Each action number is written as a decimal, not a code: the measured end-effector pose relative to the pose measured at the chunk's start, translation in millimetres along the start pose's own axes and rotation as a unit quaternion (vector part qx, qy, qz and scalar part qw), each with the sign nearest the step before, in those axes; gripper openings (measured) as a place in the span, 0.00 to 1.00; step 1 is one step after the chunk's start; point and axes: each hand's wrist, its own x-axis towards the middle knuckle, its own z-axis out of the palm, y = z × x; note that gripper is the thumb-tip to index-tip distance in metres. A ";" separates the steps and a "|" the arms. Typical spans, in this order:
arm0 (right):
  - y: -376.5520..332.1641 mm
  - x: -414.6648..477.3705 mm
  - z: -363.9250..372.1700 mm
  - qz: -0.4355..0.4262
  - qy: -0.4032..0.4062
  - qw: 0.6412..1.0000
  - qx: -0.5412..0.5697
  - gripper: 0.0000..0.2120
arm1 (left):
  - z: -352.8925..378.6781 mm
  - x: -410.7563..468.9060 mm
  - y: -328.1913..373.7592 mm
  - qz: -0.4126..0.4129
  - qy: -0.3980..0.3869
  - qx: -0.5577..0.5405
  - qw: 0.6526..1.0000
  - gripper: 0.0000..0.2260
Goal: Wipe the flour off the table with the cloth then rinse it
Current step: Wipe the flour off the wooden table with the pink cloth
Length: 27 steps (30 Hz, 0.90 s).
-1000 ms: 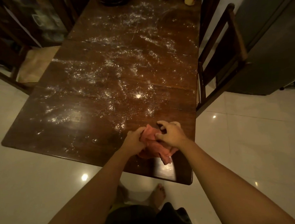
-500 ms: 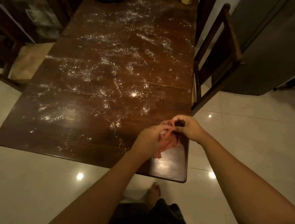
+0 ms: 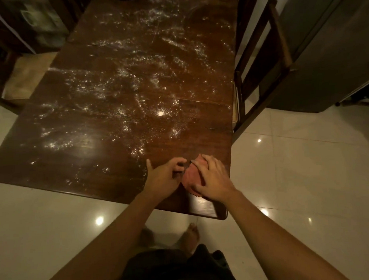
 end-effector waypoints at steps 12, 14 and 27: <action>-16.5 -1.6 30.2 -0.086 0.075 0.992 -0.060 0.27 | -18.1 -27.5 -88.6 -0.082 0.082 0.071 0.991 0.24; -8.0 -8.5 36.2 -0.126 0.058 0.985 -0.106 0.27 | -24.9 -32.4 -112.4 -0.098 0.117 0.075 0.985 0.23; -97.9 49.1 53.4 -0.151 0.040 0.980 -0.125 0.28 | -38.8 -27.4 -201.5 -0.078 -0.003 0.203 0.976 0.31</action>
